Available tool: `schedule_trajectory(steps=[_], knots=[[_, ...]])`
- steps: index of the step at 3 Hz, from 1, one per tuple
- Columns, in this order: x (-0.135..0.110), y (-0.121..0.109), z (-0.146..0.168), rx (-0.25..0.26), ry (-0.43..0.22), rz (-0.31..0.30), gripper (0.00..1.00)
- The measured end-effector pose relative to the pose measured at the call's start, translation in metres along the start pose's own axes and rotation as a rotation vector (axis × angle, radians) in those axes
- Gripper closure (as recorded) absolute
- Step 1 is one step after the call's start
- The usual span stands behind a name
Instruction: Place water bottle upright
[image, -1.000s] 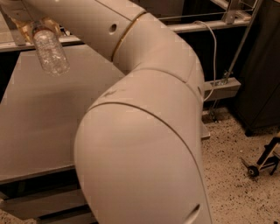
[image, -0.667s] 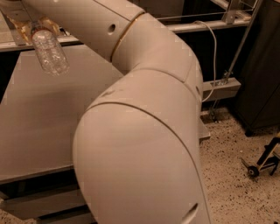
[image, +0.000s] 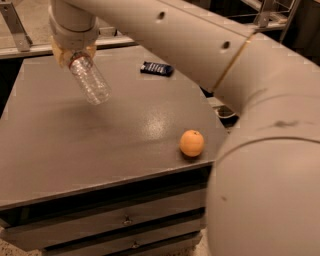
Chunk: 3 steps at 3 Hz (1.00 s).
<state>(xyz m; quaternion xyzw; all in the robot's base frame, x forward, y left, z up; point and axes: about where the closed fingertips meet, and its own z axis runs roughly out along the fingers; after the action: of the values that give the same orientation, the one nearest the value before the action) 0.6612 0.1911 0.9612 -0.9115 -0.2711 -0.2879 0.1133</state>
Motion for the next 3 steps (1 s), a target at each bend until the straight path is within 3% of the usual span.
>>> schedule_trajectory(steps=[1,2,3], knots=[[-0.005,0.052,-0.013,0.094,0.142,0.032,1.00],[0.002,0.078,-0.034,0.245,0.332,0.039,1.00],[0.003,0.081,-0.033,0.236,0.326,0.036,1.00]])
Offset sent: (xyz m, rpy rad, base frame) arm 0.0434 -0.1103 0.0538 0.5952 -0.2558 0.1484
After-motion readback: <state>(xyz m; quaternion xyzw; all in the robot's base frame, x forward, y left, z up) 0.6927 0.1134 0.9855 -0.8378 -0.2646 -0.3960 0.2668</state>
